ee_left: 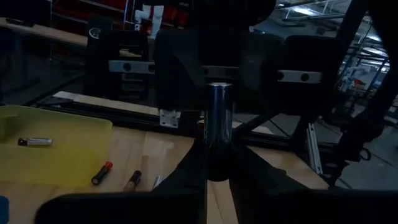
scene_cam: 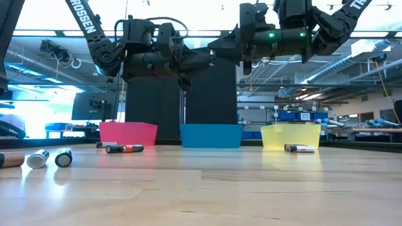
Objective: Sort batteries
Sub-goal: Put the silver battery into the yellow bin, then put the brown battery into the red bin
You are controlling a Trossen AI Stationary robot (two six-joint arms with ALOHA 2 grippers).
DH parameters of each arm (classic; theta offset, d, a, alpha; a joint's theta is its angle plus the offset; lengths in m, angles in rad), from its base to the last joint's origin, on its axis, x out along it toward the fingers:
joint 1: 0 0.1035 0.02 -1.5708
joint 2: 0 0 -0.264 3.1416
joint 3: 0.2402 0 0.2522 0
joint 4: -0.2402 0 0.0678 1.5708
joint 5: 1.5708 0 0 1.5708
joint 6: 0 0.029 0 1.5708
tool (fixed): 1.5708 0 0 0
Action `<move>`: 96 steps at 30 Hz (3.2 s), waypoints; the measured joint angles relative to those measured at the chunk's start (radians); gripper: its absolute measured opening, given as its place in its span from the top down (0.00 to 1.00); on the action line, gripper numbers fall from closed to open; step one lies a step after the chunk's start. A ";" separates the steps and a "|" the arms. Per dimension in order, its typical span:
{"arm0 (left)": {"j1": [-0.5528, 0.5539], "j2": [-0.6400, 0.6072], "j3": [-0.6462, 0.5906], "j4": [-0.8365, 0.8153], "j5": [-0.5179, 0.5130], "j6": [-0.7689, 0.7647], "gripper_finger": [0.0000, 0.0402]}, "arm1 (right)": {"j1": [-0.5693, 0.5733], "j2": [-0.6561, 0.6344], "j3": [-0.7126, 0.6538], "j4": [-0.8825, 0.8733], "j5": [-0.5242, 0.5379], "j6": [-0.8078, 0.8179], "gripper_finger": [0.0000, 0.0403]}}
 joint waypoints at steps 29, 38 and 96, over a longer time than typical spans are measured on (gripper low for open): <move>0.116 0.001 -0.052 0.096 -0.046 0.127 0.63 | -0.265 -0.151 0.116 -0.556 0.052 -0.101 0.84; 0.186 0.000 -0.075 0.158 -0.043 0.130 0.64 | -0.533 -0.112 0.154 -0.976 0.105 0.011 0.84; 0.086 -0.006 -0.126 0.129 -0.056 0.180 0.64 | -0.497 -0.107 0.430 -1.709 0.062 -0.063 0.86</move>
